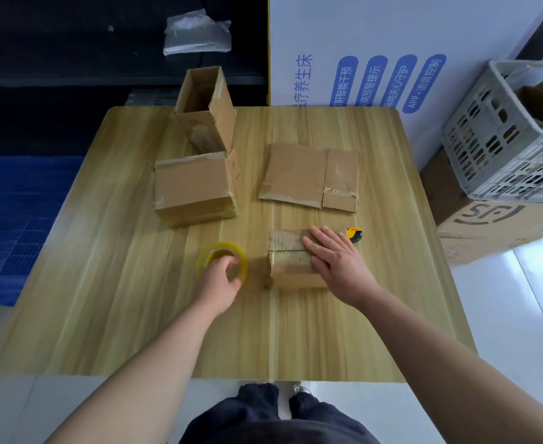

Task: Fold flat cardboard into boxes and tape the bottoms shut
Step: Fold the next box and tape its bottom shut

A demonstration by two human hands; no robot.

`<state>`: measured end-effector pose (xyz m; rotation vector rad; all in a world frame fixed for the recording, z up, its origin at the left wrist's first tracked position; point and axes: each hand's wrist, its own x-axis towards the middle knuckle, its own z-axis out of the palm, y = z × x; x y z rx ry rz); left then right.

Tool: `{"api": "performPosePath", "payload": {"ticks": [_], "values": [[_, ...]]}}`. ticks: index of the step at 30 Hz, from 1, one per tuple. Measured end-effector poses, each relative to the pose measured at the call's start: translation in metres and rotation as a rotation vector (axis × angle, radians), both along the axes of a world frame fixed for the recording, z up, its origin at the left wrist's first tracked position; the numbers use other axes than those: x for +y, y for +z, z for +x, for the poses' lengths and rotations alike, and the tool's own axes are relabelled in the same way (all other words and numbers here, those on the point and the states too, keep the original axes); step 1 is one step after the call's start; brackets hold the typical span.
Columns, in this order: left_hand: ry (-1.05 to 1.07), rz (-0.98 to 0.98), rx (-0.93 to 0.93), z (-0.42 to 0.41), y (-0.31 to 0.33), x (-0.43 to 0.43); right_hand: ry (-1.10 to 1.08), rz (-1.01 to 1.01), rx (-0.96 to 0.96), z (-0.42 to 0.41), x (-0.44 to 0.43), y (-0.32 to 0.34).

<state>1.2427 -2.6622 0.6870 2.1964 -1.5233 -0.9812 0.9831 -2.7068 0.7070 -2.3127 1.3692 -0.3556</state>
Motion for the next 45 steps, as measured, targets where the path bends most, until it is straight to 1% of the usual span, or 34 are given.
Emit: {"api": "performPosePath", "payload": {"ticks": [3, 4, 6, 7, 8, 9, 10, 11, 13, 14, 15, 19, 23, 25, 28, 29, 33, 36, 37, 40, 42, 43, 45], "values": [[-0.190, 0.213, -0.276, 0.011, -0.017, 0.003, -0.058, -0.002, -0.057, 0.003, -0.003, -0.002], [-0.246, 0.252, -0.362, 0.013, -0.021, 0.002, -0.069, 0.000, -0.068, 0.003, -0.004, -0.003], [-0.360, 0.234, -0.536, 0.015, -0.027, 0.000, -0.081, 0.014, -0.077, 0.004, -0.004, -0.005], [-0.396, 0.193, -0.601, 0.015, -0.028, -0.002, -0.082, 0.018, -0.078, 0.004, -0.003, -0.005], [-0.406, 0.154, -0.626, 0.016, -0.029, -0.003, -0.084, 0.021, -0.077, 0.004, -0.002, -0.006], [-0.388, 0.121, -0.603, 0.017, -0.029, -0.004, -0.088, 0.024, -0.078, 0.004, -0.002, -0.006], [-0.331, 0.088, -0.519, 0.018, -0.028, -0.005, -0.096, 0.023, -0.082, 0.004, -0.002, -0.006], [-0.244, 0.067, -0.375, 0.021, -0.026, -0.005, -0.106, 0.024, -0.088, 0.004, -0.001, -0.006], [-0.080, 0.008, -0.024, 0.028, -0.015, -0.006, -0.120, 0.042, -0.100, 0.005, -0.001, -0.005], [-0.048, -0.049, 0.117, 0.031, -0.007, -0.004, -0.125, 0.058, -0.111, 0.006, -0.001, -0.004], [-0.047, -0.114, 0.213, 0.032, 0.003, -0.001, -0.131, 0.077, -0.125, 0.006, -0.002, -0.004], [-0.089, -0.240, 0.402, 0.017, 0.050, 0.005, -0.167, 0.178, -0.169, 0.009, -0.007, 0.006], [-0.166, -0.257, 0.554, -0.007, 0.077, -0.001, -0.186, 0.251, -0.181, 0.013, -0.010, 0.015], [-0.188, -0.247, 0.597, -0.018, 0.078, -0.001, -0.152, 0.278, -0.181, 0.012, -0.011, 0.011], [-0.230, -0.231, 0.585, -0.027, 0.072, 0.003, -0.131, 0.362, -0.216, 0.000, -0.020, -0.013], [-0.238, -0.225, 0.577, -0.029, 0.071, 0.004, -0.165, 0.403, -0.276, 0.004, -0.017, -0.001], [-0.268, -0.217, 0.528, -0.031, 0.073, 0.000, -0.420, 0.659, -0.699, 0.011, -0.010, 0.051], [-0.306, -0.216, 0.450, -0.033, 0.077, -0.003, -0.452, 0.713, -0.834, 0.015, -0.010, 0.071], [-0.320, -0.221, 0.418, -0.034, 0.078, -0.004, -0.429, 0.716, -0.837, 0.016, -0.011, 0.075], [-0.353, -0.216, 0.343, -0.039, 0.082, -0.005, -0.366, 0.749, -0.755, 0.017, -0.013, 0.082], [-0.390, -0.194, 0.323, -0.040, 0.086, -0.006, -0.353, 0.780, -0.779, 0.017, -0.013, 0.085], [-0.409, -0.176, 0.332, -0.038, 0.086, -0.007, -0.348, 0.792, -0.793, 0.017, -0.013, 0.085], [-0.375, -0.141, 0.466, -0.034, 0.091, -0.012, -0.331, 0.803, -0.803, 0.018, -0.011, 0.086]]}}
